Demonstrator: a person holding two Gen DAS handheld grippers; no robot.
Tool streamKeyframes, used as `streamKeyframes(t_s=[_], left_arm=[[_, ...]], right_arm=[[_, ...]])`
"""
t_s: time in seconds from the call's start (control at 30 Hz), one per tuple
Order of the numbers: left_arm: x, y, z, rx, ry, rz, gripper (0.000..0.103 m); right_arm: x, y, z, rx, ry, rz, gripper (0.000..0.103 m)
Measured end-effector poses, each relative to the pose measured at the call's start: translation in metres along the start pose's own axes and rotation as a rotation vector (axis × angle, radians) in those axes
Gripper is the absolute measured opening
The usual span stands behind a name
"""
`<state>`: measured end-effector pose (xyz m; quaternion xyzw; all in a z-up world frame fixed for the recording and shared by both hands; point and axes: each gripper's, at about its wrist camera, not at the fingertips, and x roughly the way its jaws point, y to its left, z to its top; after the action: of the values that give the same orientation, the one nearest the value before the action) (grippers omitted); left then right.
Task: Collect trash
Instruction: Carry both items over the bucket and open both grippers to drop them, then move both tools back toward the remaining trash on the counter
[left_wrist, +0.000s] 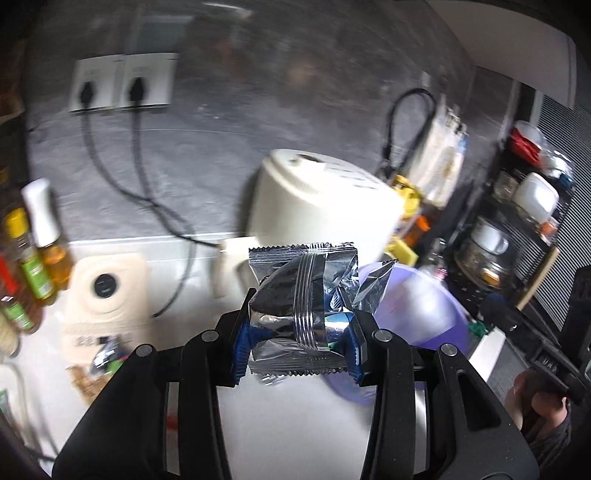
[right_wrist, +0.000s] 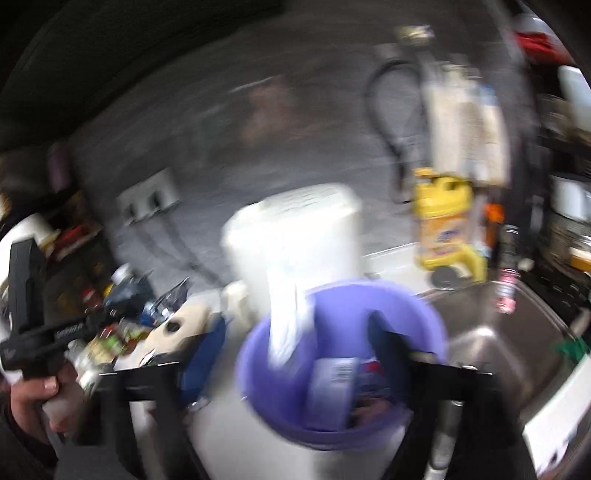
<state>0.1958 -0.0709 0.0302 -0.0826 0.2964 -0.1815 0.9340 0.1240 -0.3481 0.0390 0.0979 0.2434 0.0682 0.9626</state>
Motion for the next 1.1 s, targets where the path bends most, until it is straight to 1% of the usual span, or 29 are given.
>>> streamKeyframes(t_s=[0.1, 0.13, 0.3, 0.47, 0.57, 0.63, 0.67, 0.7, 0.73, 0.8, 0.9, 1.0, 1.1], left_arm=[[0.02, -0.02, 0.005, 0.027, 0.023, -0.054, 0.041], [0.026, -0.025, 0.006, 0.031, 0.03, -0.068, 0.041], [0.058, -0.062, 0.01, 0.079, 0.072, -0.155, 0.042], [0.086, -0.092, 0.01, 0.114, 0.113, -0.223, 0.042], [0.098, -0.108, 0.008, 0.137, 0.133, -0.248, 0.044], [0.102, -0.119, 0.006, 0.163, 0.129, -0.247, 0.059], [0.104, -0.121, 0.005, 0.166, 0.125, -0.249, 0.078], [0.104, -0.123, 0.003, 0.162, 0.116, -0.256, 0.094], [0.104, -0.124, 0.003, 0.157, 0.109, -0.261, 0.097], [0.107, -0.125, 0.0, 0.153, 0.124, -0.27, 0.097], [0.106, -0.122, -0.005, 0.167, 0.147, -0.238, 0.097], [0.099, -0.112, -0.006, 0.161, 0.143, -0.219, 0.097], [0.089, -0.099, -0.007, 0.153, 0.128, -0.179, 0.097]], right_arm=[[-0.012, -0.021, 0.004, 0.008, -0.007, -0.081, 0.078], [-0.015, -0.025, 0.004, 0.018, -0.011, -0.097, 0.078], [-0.039, -0.053, -0.002, 0.065, -0.031, -0.208, 0.083], [-0.061, -0.078, -0.01, 0.113, -0.036, -0.3, 0.088], [-0.073, -0.089, -0.013, 0.136, -0.041, -0.333, 0.09], [-0.08, -0.094, -0.015, 0.146, -0.041, -0.347, 0.09], [-0.082, -0.096, -0.016, 0.148, -0.04, -0.352, 0.091], [-0.087, -0.098, -0.018, 0.15, -0.041, -0.359, 0.092], [-0.09, -0.099, -0.018, 0.152, -0.043, -0.362, 0.094], [-0.095, -0.103, -0.023, 0.162, -0.049, -0.374, 0.095], [-0.097, -0.107, -0.033, 0.197, -0.048, -0.375, 0.095], [-0.092, -0.106, -0.045, 0.224, -0.03, -0.361, 0.095], [-0.083, -0.103, -0.052, 0.242, 0.002, -0.336, 0.095]])
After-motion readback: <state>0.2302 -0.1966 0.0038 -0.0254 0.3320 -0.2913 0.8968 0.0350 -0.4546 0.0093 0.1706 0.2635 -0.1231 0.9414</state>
